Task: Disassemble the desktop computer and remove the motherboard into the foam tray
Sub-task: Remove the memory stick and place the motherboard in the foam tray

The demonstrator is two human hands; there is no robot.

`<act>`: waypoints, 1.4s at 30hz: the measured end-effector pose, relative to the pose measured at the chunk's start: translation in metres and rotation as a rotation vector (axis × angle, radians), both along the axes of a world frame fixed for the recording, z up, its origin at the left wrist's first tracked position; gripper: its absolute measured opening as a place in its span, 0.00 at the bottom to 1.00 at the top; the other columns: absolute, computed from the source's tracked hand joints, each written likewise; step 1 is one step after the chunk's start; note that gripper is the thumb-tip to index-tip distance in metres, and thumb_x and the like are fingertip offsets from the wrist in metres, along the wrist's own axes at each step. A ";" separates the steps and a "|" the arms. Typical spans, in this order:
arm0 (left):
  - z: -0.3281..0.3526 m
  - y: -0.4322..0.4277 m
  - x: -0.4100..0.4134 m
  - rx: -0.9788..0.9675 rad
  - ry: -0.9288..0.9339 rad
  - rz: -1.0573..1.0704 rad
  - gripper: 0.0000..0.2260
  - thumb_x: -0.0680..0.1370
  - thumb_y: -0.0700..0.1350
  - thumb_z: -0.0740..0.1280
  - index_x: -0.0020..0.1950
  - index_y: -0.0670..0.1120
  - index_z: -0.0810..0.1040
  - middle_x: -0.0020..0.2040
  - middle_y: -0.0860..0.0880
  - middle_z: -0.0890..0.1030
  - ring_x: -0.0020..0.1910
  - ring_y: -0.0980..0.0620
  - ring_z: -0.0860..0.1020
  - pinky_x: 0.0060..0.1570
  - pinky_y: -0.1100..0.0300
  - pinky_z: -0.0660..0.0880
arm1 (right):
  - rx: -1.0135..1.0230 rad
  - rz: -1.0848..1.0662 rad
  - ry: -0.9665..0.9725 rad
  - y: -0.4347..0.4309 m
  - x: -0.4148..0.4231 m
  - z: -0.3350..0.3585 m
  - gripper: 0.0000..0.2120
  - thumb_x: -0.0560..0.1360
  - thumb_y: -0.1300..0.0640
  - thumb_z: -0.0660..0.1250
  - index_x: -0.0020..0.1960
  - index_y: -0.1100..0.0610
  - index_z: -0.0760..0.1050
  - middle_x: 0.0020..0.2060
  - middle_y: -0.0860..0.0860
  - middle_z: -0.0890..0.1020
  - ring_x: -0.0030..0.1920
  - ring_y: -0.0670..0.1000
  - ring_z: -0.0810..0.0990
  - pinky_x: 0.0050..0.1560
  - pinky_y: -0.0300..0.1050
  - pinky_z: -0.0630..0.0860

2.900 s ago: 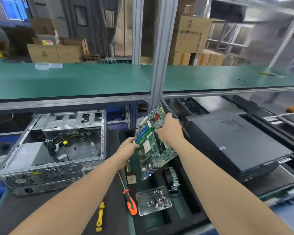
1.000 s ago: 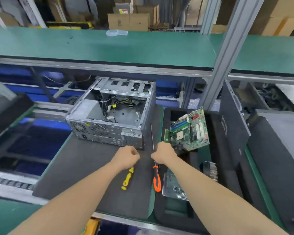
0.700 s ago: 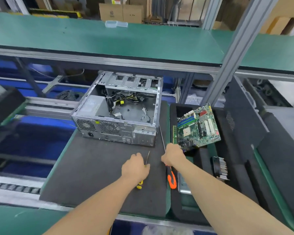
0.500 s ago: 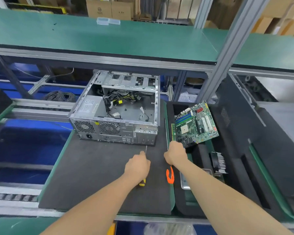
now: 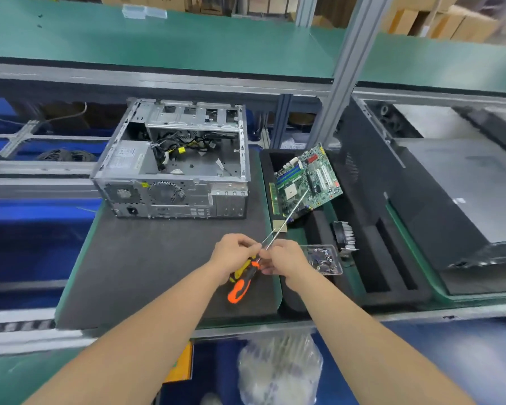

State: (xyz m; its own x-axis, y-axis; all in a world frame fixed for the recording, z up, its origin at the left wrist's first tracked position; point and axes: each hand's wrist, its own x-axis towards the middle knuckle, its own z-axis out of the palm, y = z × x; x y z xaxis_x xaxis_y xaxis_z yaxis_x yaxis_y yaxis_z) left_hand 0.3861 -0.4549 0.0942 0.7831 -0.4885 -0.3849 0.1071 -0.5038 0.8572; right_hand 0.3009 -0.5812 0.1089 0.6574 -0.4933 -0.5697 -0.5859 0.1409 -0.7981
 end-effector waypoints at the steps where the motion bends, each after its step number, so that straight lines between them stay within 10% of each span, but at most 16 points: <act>1: 0.001 0.006 -0.007 0.008 -0.009 0.009 0.03 0.76 0.51 0.76 0.44 0.53 0.87 0.44 0.56 0.87 0.50 0.53 0.83 0.55 0.52 0.80 | 0.041 0.001 -0.028 0.005 -0.007 -0.001 0.08 0.78 0.68 0.69 0.42 0.60 0.75 0.38 0.59 0.83 0.34 0.53 0.82 0.33 0.43 0.81; 21: 0.009 0.322 -0.213 0.356 -0.115 0.676 0.10 0.76 0.44 0.72 0.54 0.55 0.87 0.49 0.57 0.86 0.49 0.57 0.81 0.46 0.65 0.74 | 0.410 0.643 -0.049 0.309 -0.100 -0.045 0.08 0.85 0.58 0.64 0.51 0.61 0.78 0.38 0.57 0.85 0.33 0.52 0.85 0.36 0.44 0.83; 31: -0.050 0.467 -0.309 0.464 0.022 0.878 0.07 0.77 0.42 0.73 0.54 0.50 0.86 0.48 0.53 0.86 0.45 0.56 0.82 0.37 0.74 0.69 | 0.198 0.837 0.129 0.477 -0.170 -0.111 0.03 0.81 0.61 0.67 0.50 0.61 0.76 0.45 0.64 0.86 0.36 0.57 0.85 0.38 0.50 0.83; 38: -0.096 0.510 -0.328 0.498 0.037 0.935 0.06 0.79 0.40 0.72 0.55 0.45 0.85 0.53 0.47 0.86 0.54 0.49 0.82 0.51 0.65 0.71 | -0.055 0.841 0.197 0.510 -0.190 -0.134 0.10 0.78 0.58 0.70 0.43 0.53 0.69 0.47 0.62 0.86 0.49 0.63 0.86 0.55 0.63 0.82; 42: -0.110 0.519 -0.327 0.491 0.035 0.906 0.07 0.77 0.37 0.71 0.53 0.46 0.84 0.48 0.47 0.84 0.53 0.47 0.81 0.53 0.59 0.74 | -0.019 0.798 0.253 0.511 -0.191 -0.135 0.08 0.79 0.61 0.71 0.42 0.58 0.74 0.38 0.60 0.86 0.38 0.58 0.88 0.43 0.57 0.86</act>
